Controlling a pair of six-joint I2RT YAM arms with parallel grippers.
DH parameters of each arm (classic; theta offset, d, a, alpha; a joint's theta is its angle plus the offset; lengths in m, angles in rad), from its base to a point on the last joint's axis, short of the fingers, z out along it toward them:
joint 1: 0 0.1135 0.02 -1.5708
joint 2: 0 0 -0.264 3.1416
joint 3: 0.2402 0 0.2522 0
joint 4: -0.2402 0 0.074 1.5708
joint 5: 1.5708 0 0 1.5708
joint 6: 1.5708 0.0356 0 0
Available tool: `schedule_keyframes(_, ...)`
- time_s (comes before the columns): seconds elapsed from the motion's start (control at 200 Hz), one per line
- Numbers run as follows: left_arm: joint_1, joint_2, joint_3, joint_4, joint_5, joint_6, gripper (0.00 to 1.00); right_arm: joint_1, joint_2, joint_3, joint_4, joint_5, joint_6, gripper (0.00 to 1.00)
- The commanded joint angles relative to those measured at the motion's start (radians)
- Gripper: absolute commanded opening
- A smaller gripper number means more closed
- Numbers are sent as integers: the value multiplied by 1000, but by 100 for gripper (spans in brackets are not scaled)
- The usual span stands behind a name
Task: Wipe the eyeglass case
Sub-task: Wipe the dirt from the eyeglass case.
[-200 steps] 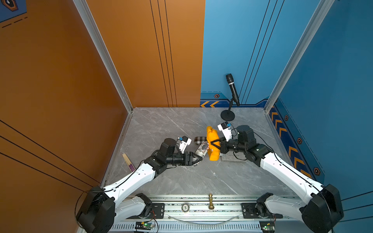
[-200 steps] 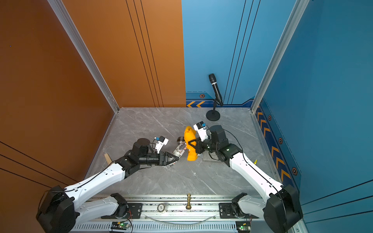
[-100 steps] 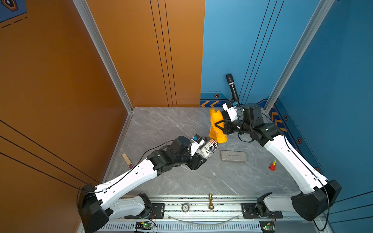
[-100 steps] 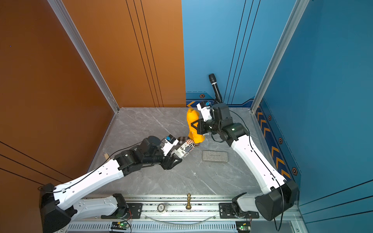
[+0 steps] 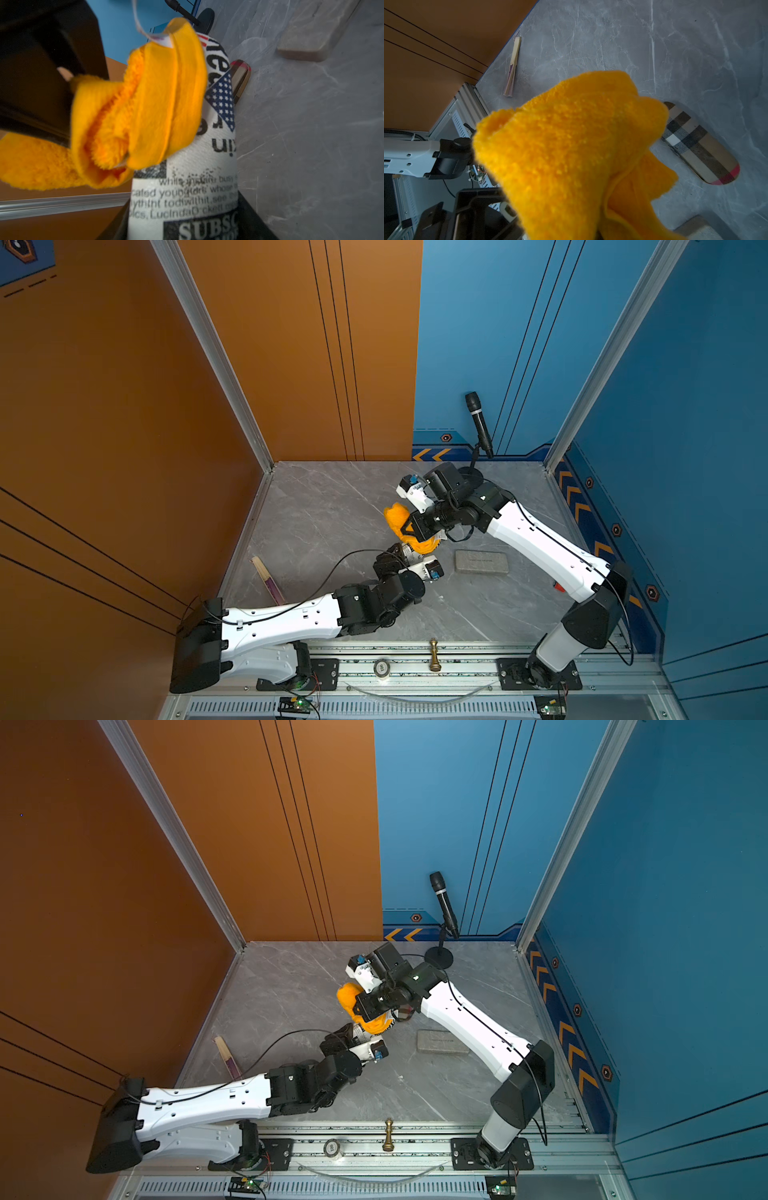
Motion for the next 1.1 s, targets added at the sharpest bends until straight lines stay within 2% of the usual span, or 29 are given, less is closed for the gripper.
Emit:
schedule_keyframes(0.0,-3,-38,12,132,-162,21,27,-50,-9,-90,-98,32,-22,0)
schedule_keyframes(0.1,-4,-60,-7,152,-163,14,27,-157,-38,-148,-100,27,-22,0)
schedule_keyframes(0.185,-4,-72,-19,180,-140,21,27,-190,-37,-161,-98,4,-24,0)
schedule_keyframes(0.355,-7,-39,-13,198,-126,54,27,-68,15,-95,-68,-82,-4,0)
schedule_keyframes(0.476,-2,-39,-16,188,-123,39,27,7,53,-45,-70,-197,4,0)
schedule_keyframes(0.631,24,-84,-23,116,-93,-42,27,-31,9,-117,-67,-194,-11,0)
schedule_keyframes(0.666,32,-98,-25,94,-82,-66,27,-82,-12,-144,-64,-201,-11,0)
schedule_keyframes(0.776,66,-146,-23,11,-33,-151,27,-131,-94,-220,-54,-188,-17,0)
schedule_keyframes(0.876,95,-194,-26,-36,23,-207,28,-165,-153,-266,-57,-156,-25,0)
schedule_keyframes(1.091,112,-226,0,-185,170,-283,29,-199,-237,-307,29,-212,1,0)
